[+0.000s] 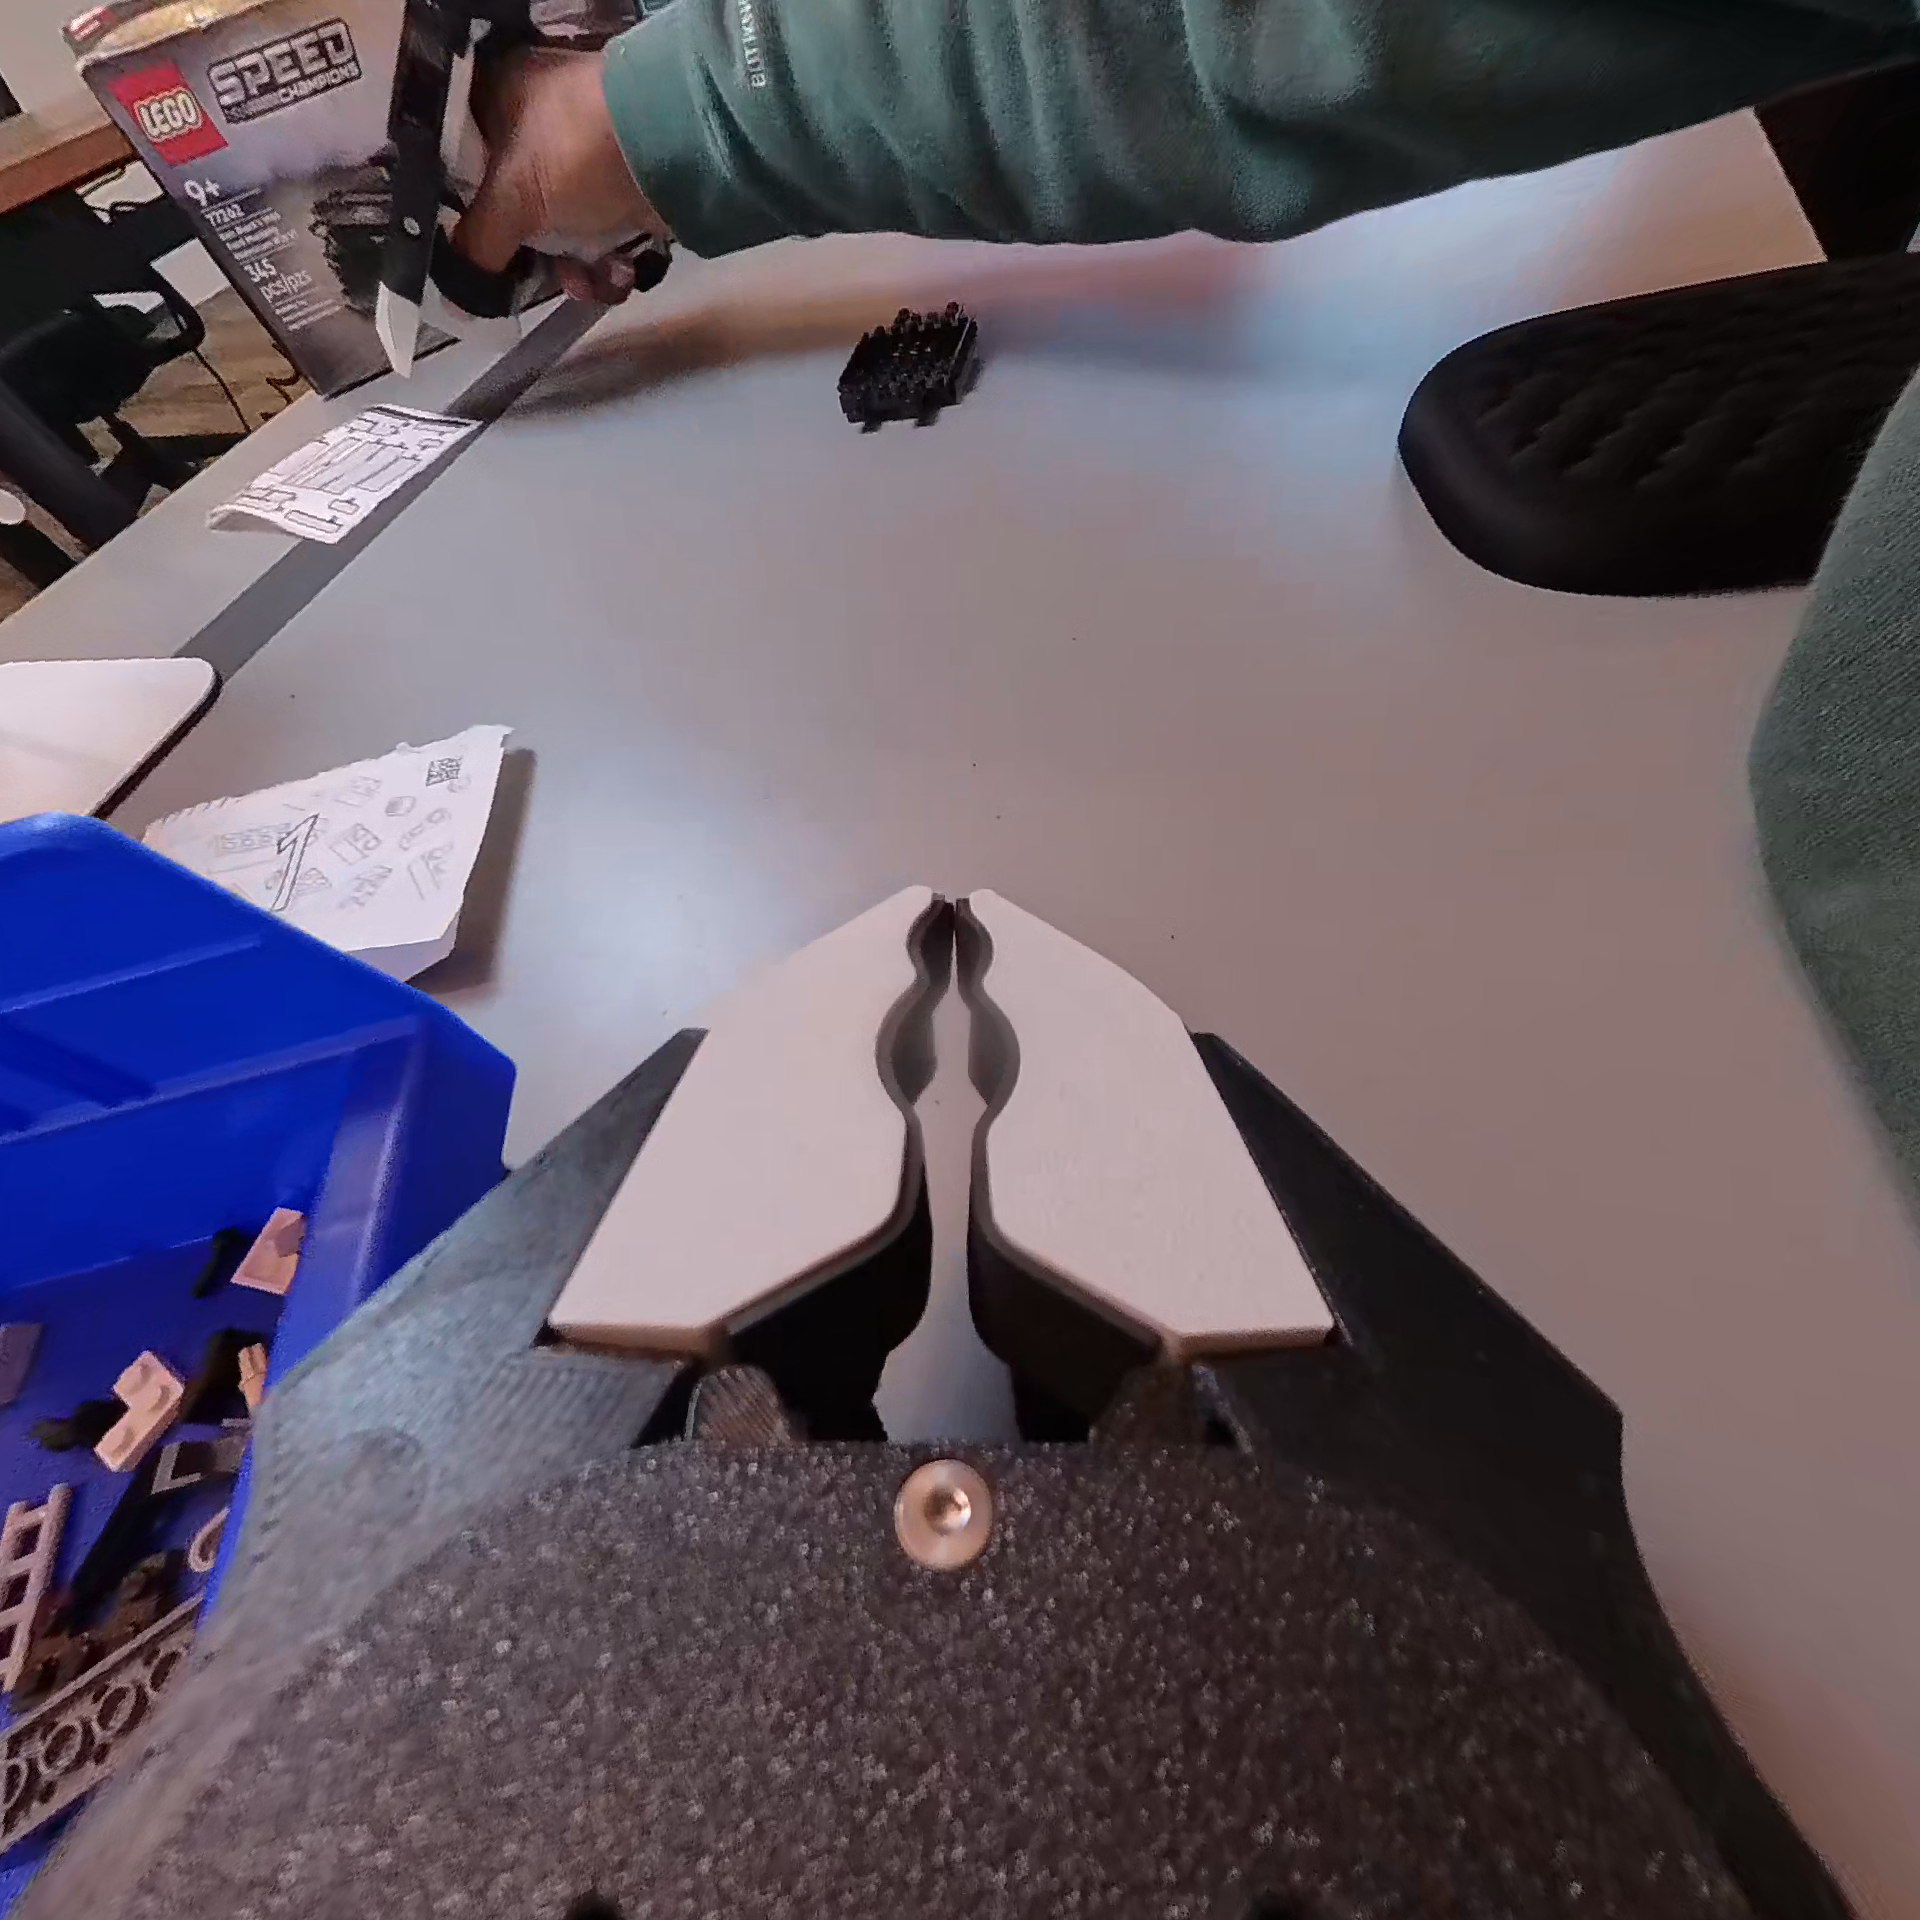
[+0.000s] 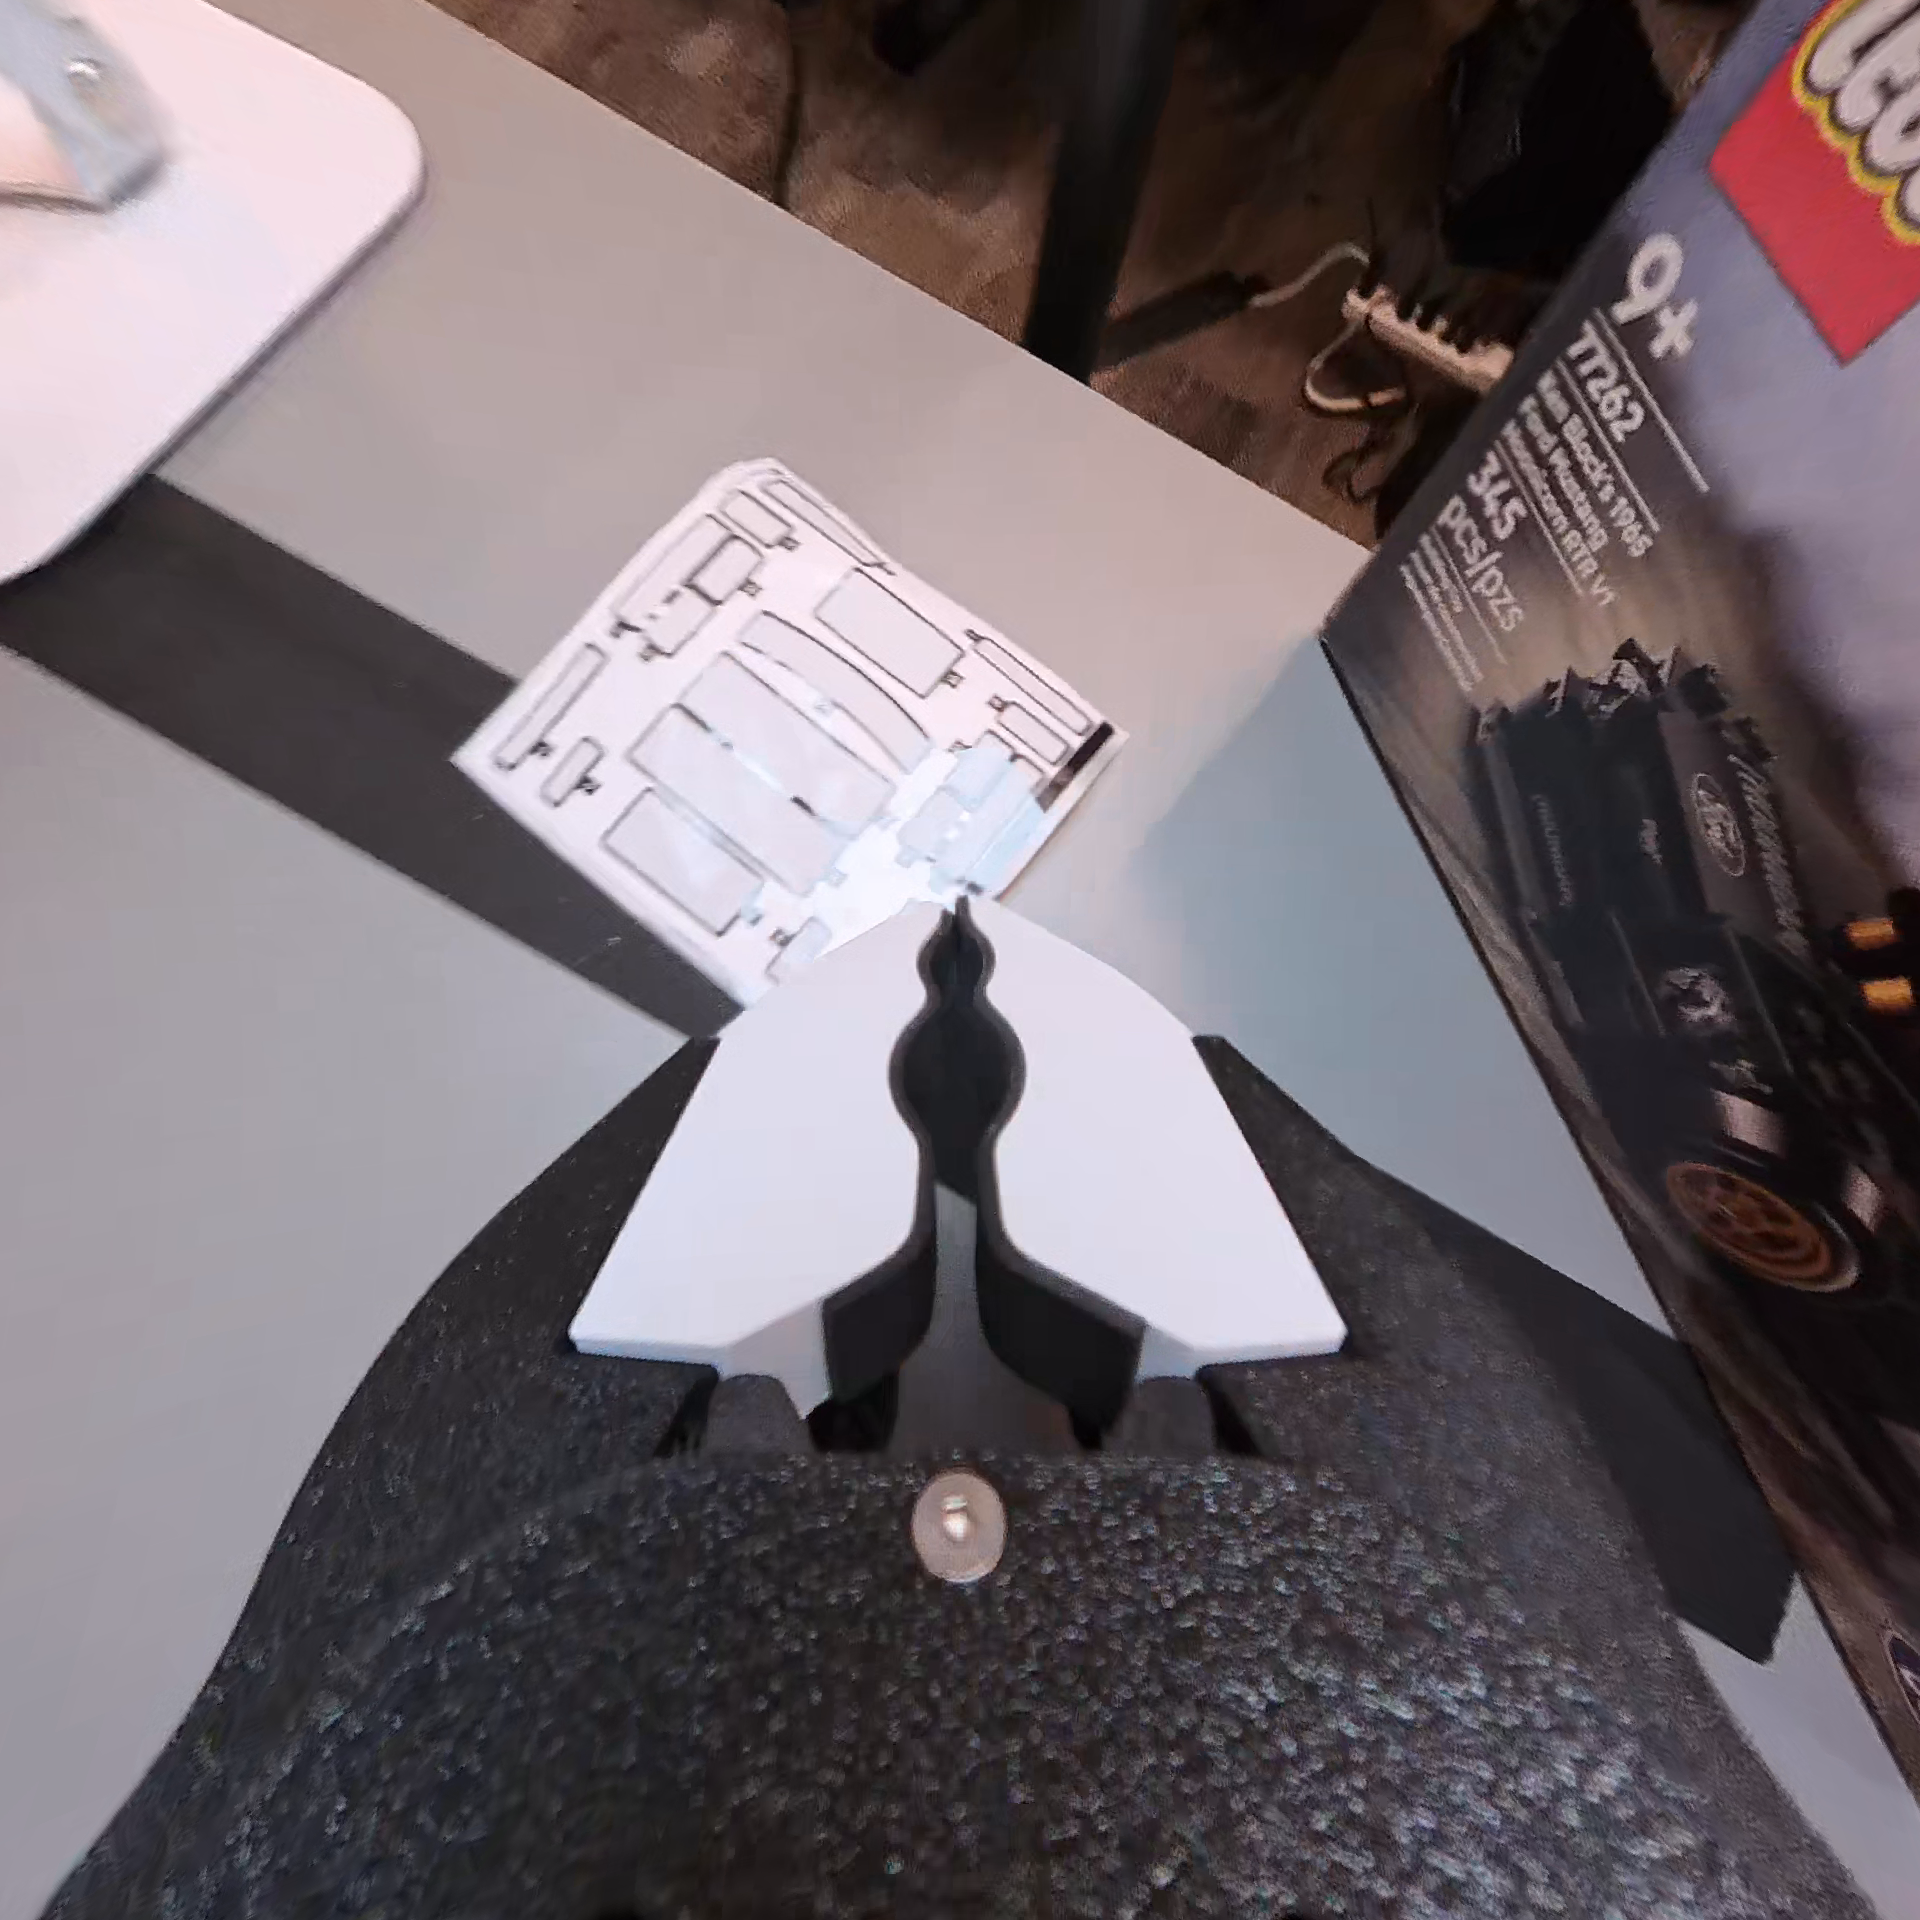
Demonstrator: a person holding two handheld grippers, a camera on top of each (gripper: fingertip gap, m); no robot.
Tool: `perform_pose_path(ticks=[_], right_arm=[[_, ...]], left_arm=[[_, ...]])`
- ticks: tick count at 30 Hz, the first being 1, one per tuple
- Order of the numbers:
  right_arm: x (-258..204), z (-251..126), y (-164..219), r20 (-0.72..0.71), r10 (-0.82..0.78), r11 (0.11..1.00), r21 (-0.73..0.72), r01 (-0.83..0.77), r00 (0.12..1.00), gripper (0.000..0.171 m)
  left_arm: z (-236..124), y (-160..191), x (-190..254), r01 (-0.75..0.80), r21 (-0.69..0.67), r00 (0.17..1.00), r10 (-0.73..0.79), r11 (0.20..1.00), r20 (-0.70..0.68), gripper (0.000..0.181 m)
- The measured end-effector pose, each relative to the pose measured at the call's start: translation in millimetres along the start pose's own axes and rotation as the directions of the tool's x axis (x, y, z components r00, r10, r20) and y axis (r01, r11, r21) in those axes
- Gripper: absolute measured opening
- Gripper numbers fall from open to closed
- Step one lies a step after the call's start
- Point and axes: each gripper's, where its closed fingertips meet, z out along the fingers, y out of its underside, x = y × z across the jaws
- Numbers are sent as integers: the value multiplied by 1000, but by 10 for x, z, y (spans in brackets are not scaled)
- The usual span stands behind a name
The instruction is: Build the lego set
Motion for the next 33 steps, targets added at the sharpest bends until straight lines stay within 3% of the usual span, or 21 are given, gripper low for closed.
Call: perform_pose_path(ticks=[1,3,6,9,12,14,19,20,21,27,33], right_arm=[[-46,-50,-24,14,-5,1000,24,4,1000,0],[-102,-116,-76,34,11,998,60,-13,999,8],[-166,-72,-98,79,81,996,41,-85,994,48],[-165,68,-71,47,69,997,-23,-68,997,76],[-200,260,-38,41,103,988,-117,-98,994,94],[-174,382,3,32,132,977,-175,-125,991,96],[-80,437,-91,21,122,980,-160,-117,992,40],[-57,425,-85,10,101,983,-153,-98,995,13],[-71,409,-87,22,81,988,-135,-78,996,3],[-249,31,-230,71,0,998,59,-4,997,0],[-747,-742,-322,138,-101,968,244,65,985,0]], left_arm=[[3,0,11,-7,-2,1000,7,1000,-3,0],[17,8,32,-18,-10,1000,18,1000,-9,0],[39,30,51,-30,-27,999,29,999,-14,0],[42,40,54,-33,-31,999,33,999,-15,0],[45,45,47,-20,-34,1000,19,999,-21,0],[52,54,40,-8,-40,1000,7,999,-26,0],[51,59,31,-4,-40,1000,3,999,-30,1],[48,60,27,-6,-41,1000,5,999,-29,1],[48,63,24,-7,-42,1000,6,999,-28,1],[49,69,35,-17,-46,999,16,999,-34,0],[19,15,1,-11,-11,1000,11,1000,-8,2]])
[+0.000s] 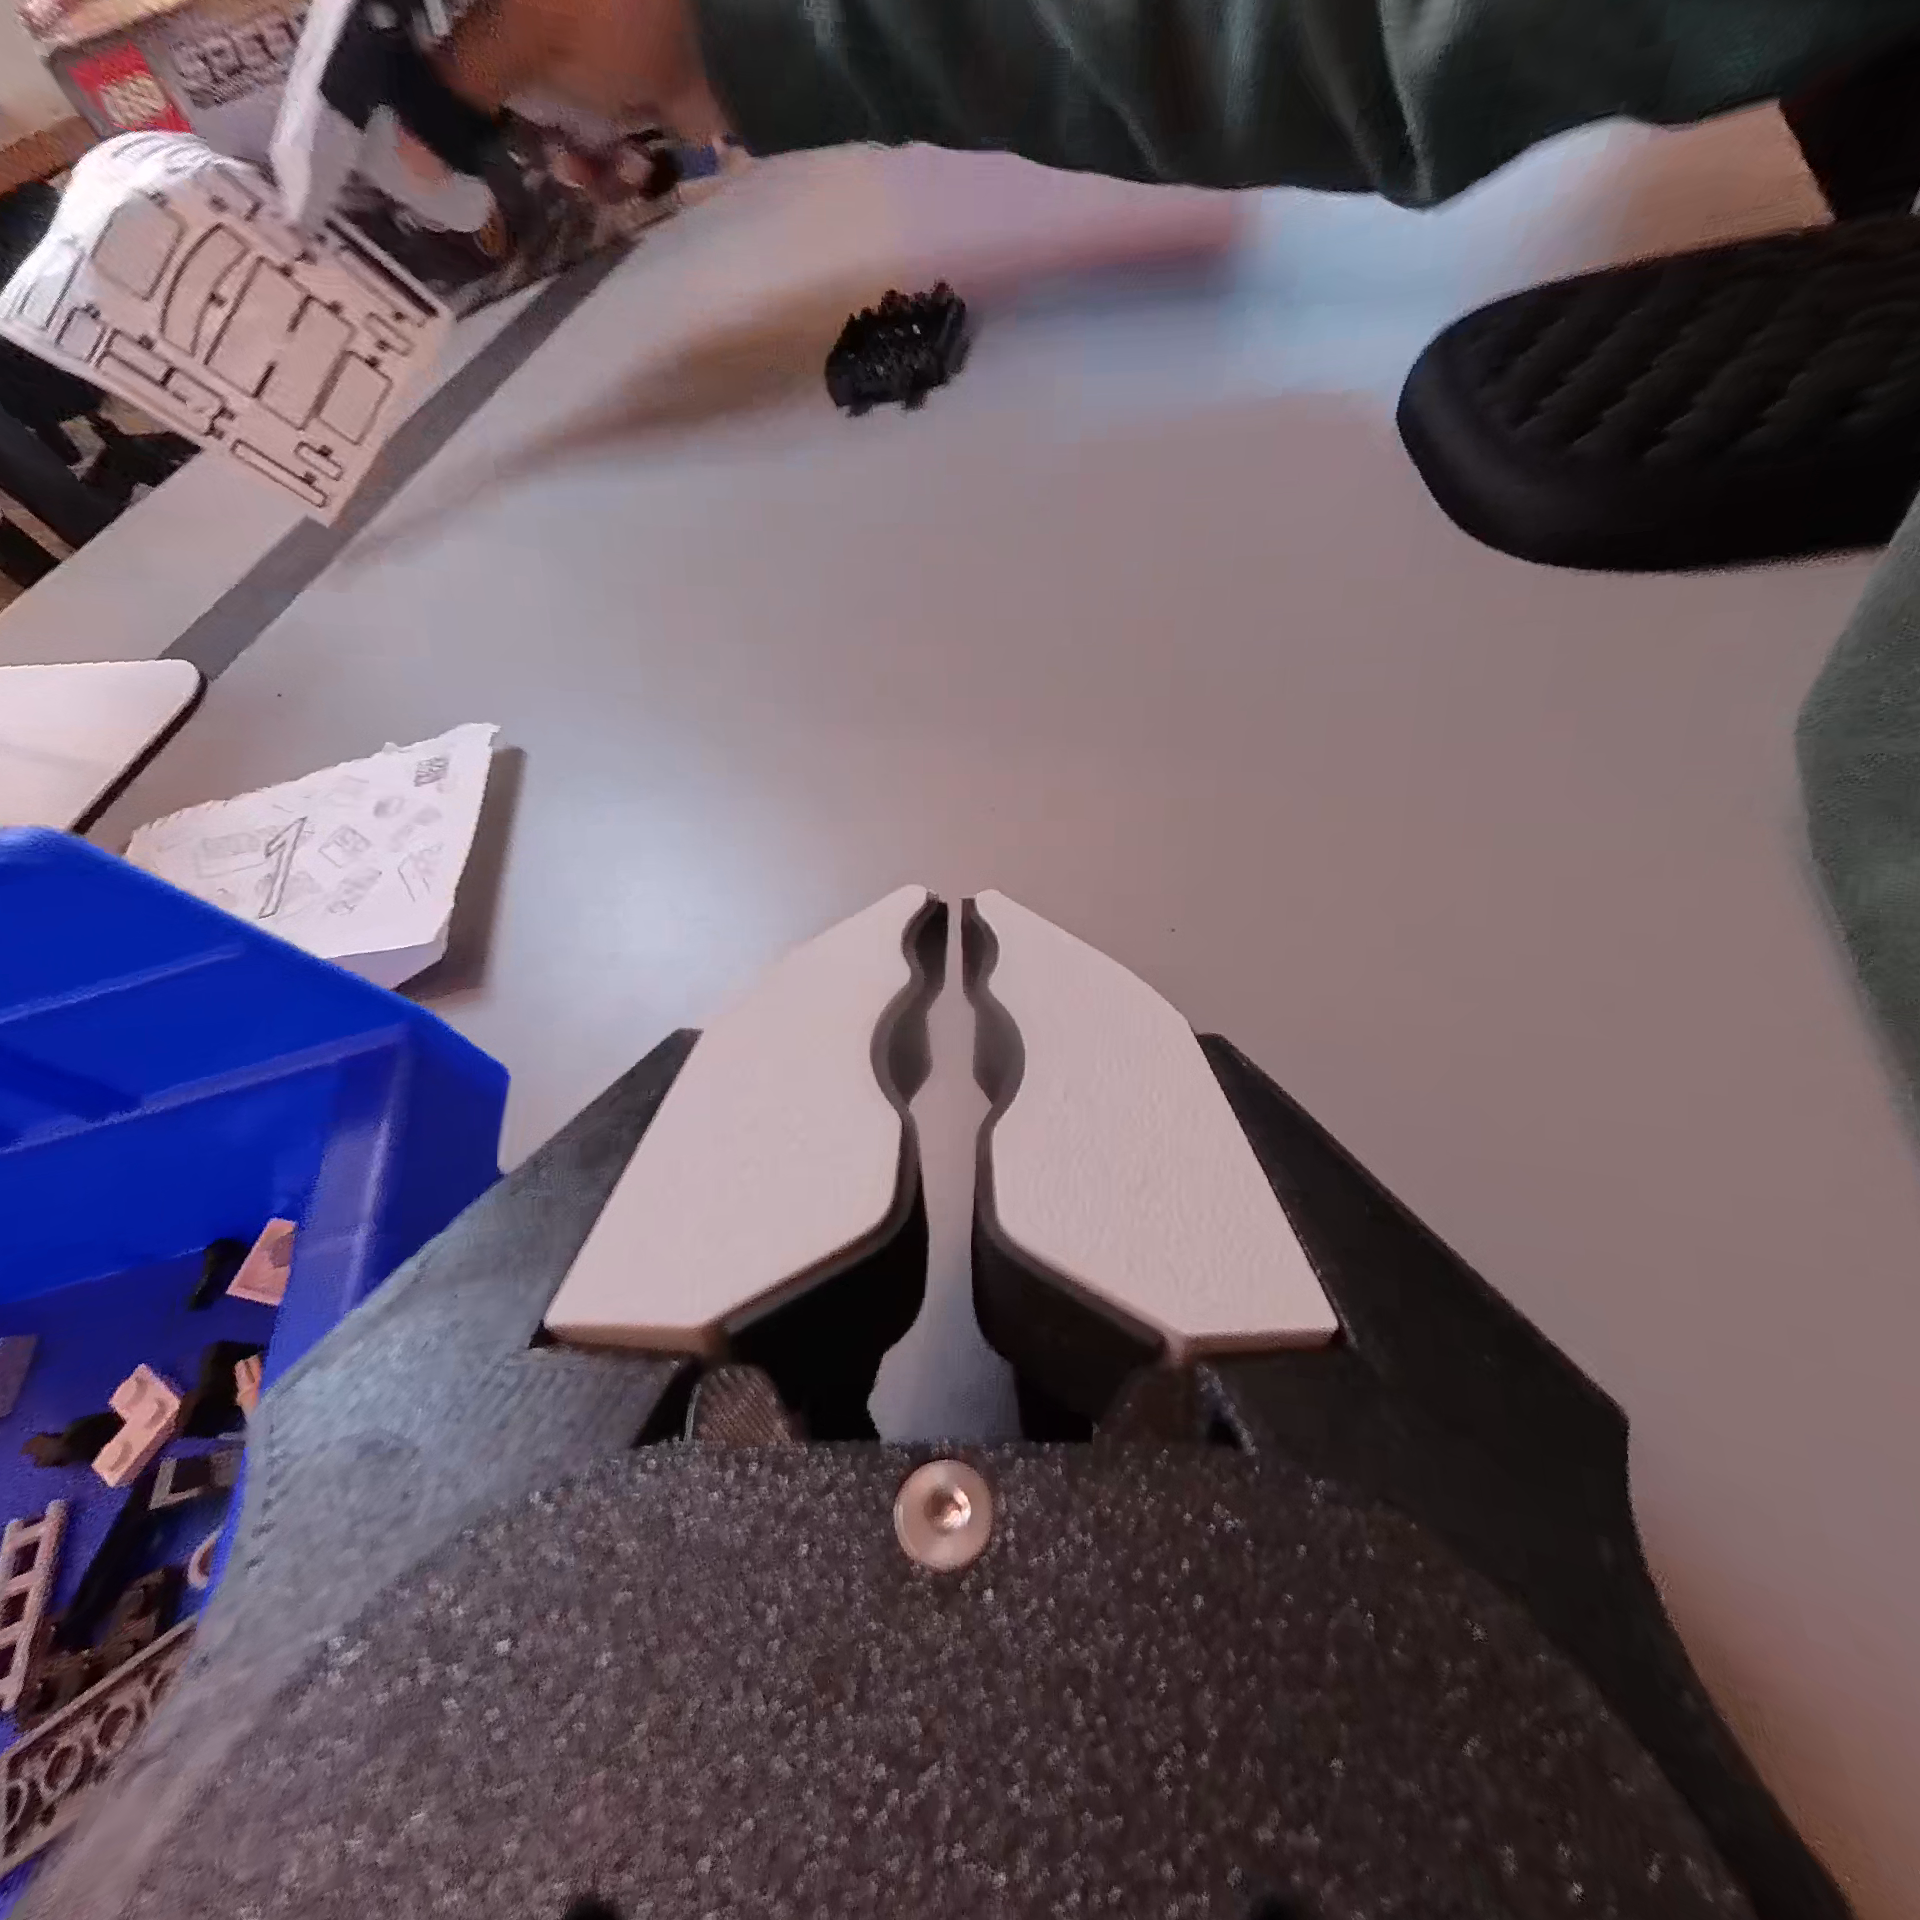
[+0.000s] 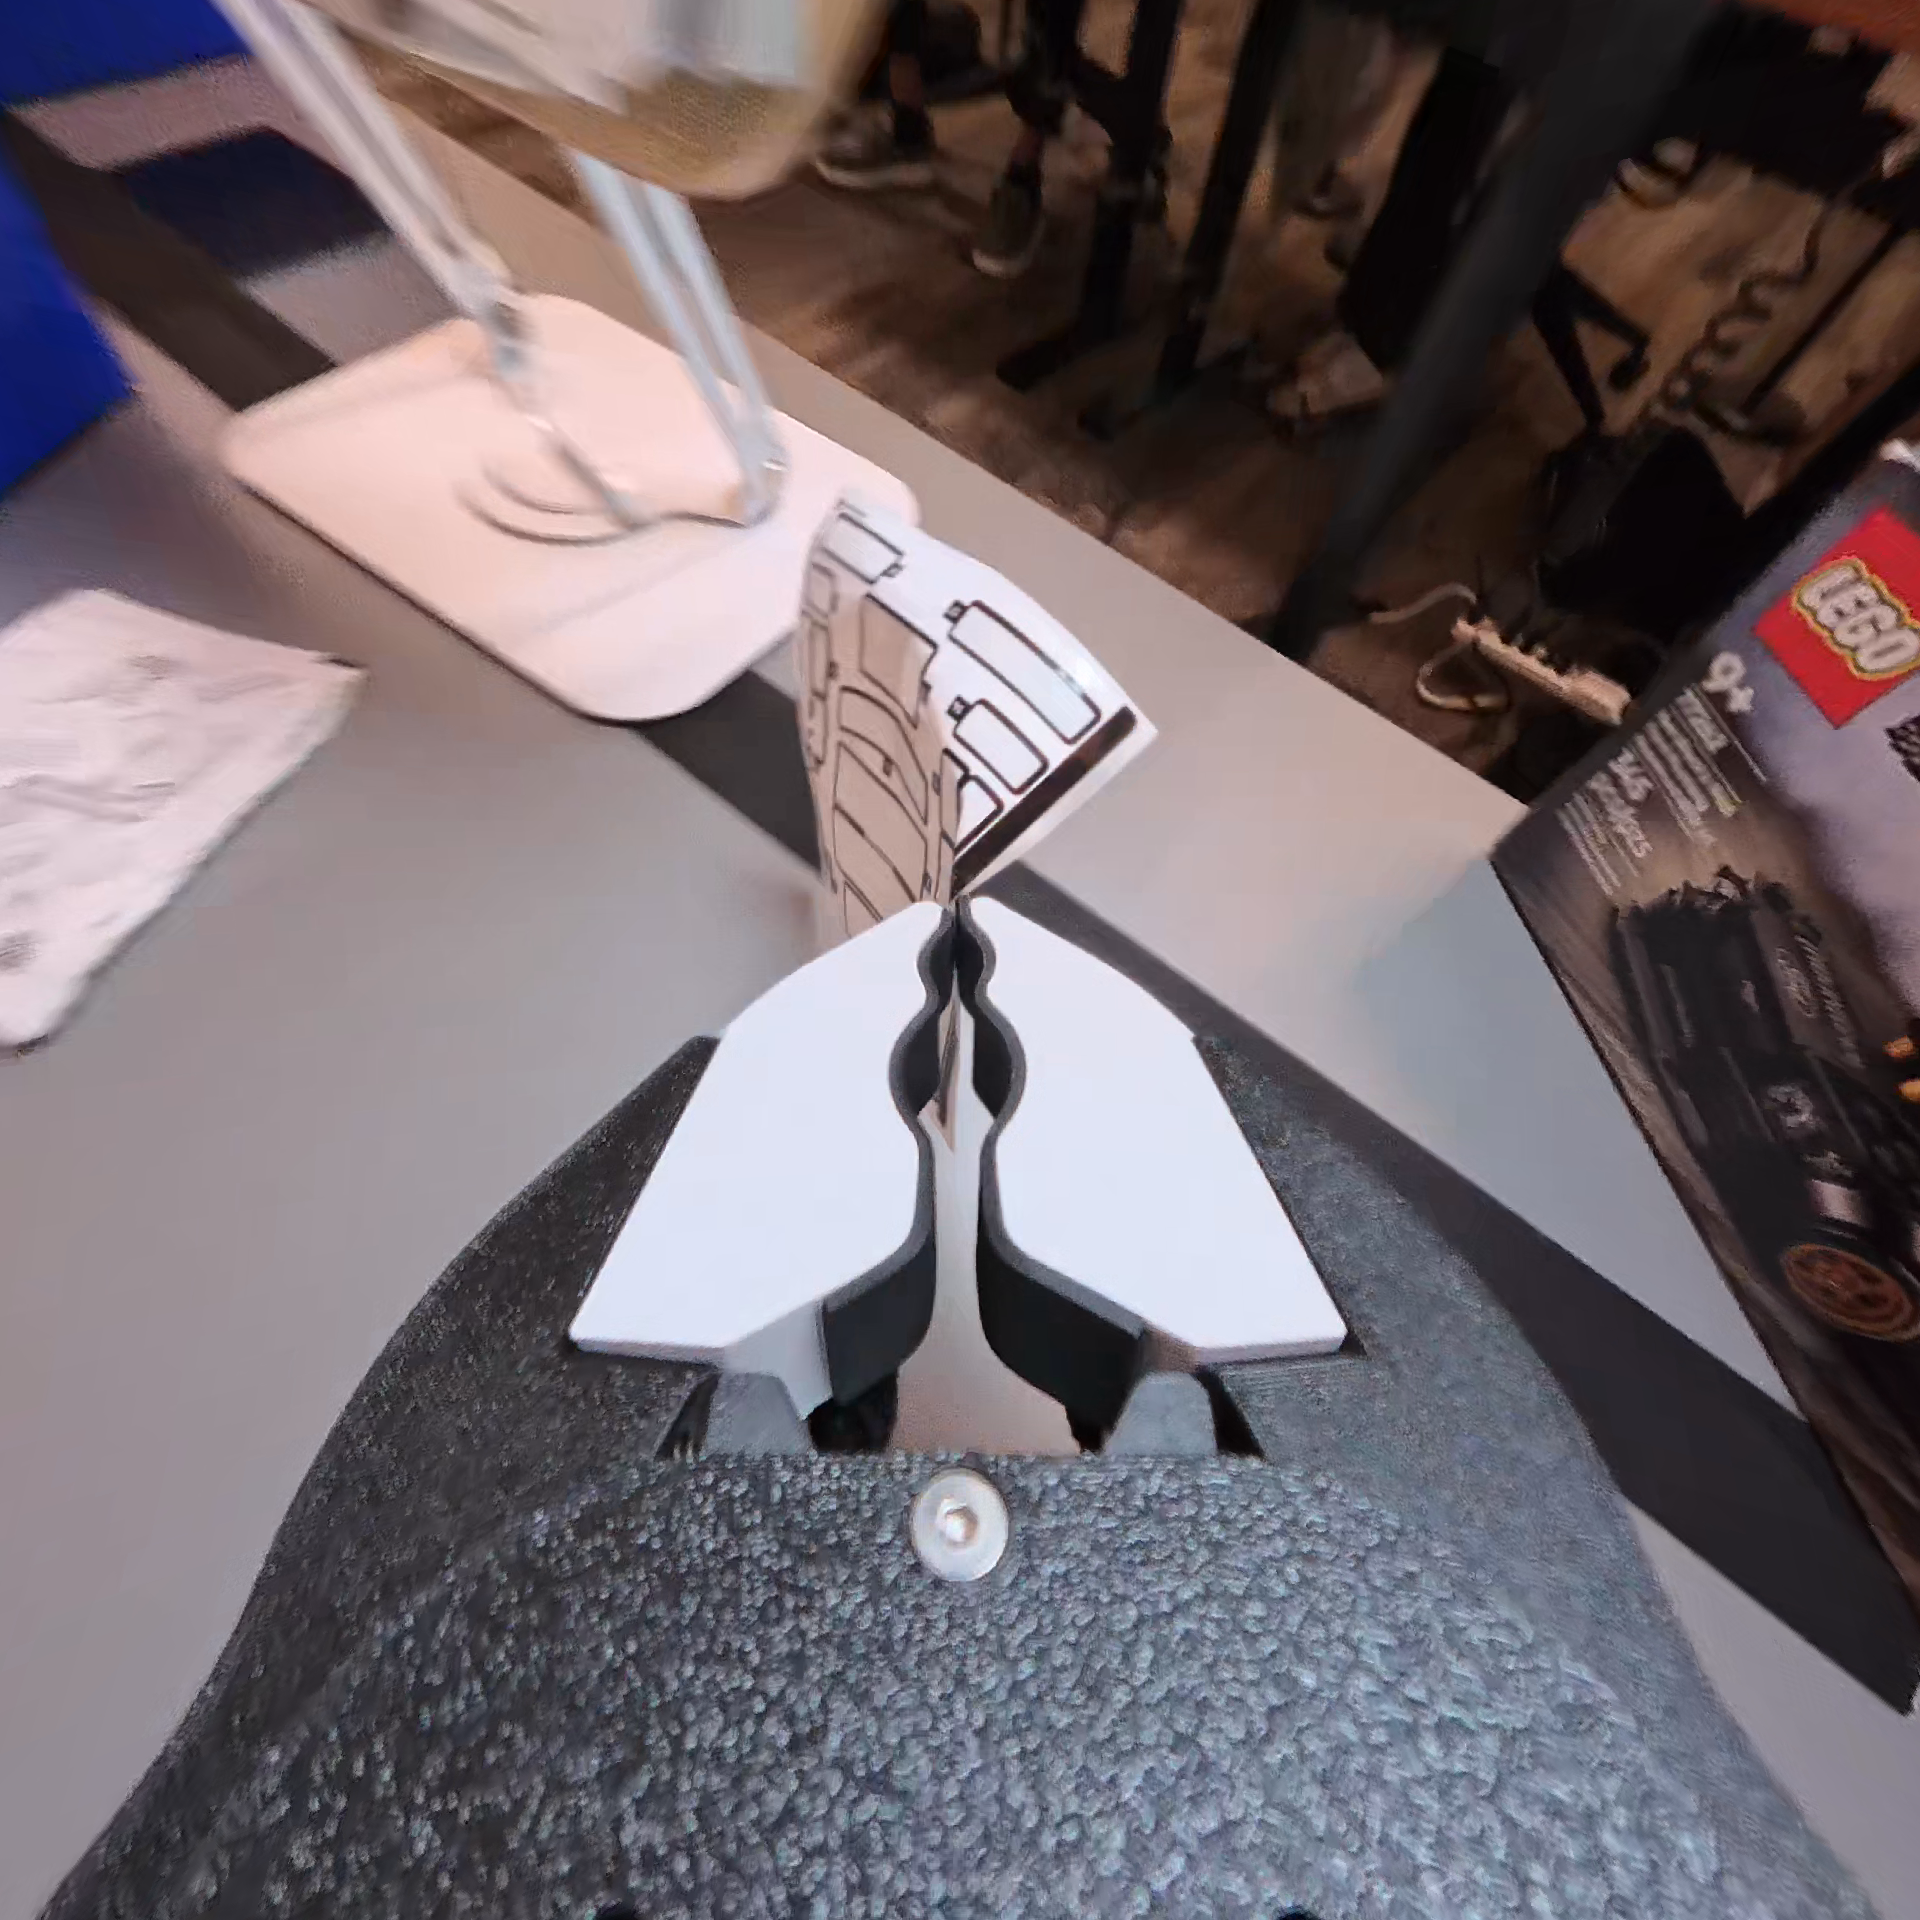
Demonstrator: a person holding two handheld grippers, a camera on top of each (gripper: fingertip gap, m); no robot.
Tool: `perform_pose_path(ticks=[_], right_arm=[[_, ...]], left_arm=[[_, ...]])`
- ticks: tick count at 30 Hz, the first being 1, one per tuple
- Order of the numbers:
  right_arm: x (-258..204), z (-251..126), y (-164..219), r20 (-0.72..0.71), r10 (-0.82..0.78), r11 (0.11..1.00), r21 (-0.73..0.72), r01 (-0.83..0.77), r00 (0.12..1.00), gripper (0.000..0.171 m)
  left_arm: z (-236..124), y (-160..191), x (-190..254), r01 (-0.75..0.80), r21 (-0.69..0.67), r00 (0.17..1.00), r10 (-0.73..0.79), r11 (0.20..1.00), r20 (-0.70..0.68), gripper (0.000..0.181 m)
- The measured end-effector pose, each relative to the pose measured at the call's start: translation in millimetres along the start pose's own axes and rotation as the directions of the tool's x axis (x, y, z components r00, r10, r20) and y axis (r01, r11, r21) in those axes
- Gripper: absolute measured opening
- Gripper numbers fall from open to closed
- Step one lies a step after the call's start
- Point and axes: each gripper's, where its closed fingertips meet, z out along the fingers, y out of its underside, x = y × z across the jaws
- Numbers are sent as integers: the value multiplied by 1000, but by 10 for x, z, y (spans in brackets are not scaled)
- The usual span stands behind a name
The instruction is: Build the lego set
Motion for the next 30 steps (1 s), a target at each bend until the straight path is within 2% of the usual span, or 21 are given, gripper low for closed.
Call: perform_pose_path(ticks=[7,12,14,16,18,21,22,25,26,27,28,29,30], right_arm=[[-1481,-878,-48,270,-49,988,152,7,962,0],[-2588,-1259,65,464,15,985,143,-91,886,0],[-2906,-1317,114,507,41,985,123,-119,861,0],[-3172,-1363,131,546,52,982,123,-141,836,0],[-3345,-1384,136,553,31,981,141,-131,833,0],[-3435,-1442,71,566,-22,967,222,-126,824,1],[-3466,-1504,17,610,-24,955,249,-163,792,8],[-3579,-1549,3,738,38,952,179,-250,673,55],[-3663,-1547,27,777,50,956,145,-255,628,64],[-3757,-1575,15,815,47,953,137,-270,578,66],[-3827,-1591,-26,836,40,946,145,-291,547,64],[-3851,-1564,-58,835,35,941,157,-300,549,47],[-3827,-1514,-81,818,27,940,175,-293,575,14]], left_arm=[[-140,-276,-242,226,178,972,-232,958,16,24],[-172,-473,-322,356,262,934,-354,897,-54,46],[-184,-534,-288,395,279,918,-383,875,-99,49],[-206,-566,-232,406,283,914,-383,869,-134,39],[-255,-592,-69,389,265,915,-336,882,-224,1],[-381,-632,3,386,270,908,-312,882,-279,0],[-436,-649,8,385,278,907,-304,880,-293,1],[-570,-677,69,354,298,907,-247,887,-340,0],[-573,-657,61,347,289,911,-247,892,-331,0],[-566,-630,68,342,274,911,-246,899,-330,0],[-557,-601,108,342,251,904,-245,905,-350,1],[-537,-562,141,348,222,896,-254,911,-363,1],[-506,-508,136,351,190,896,-270,917,-352,1]])
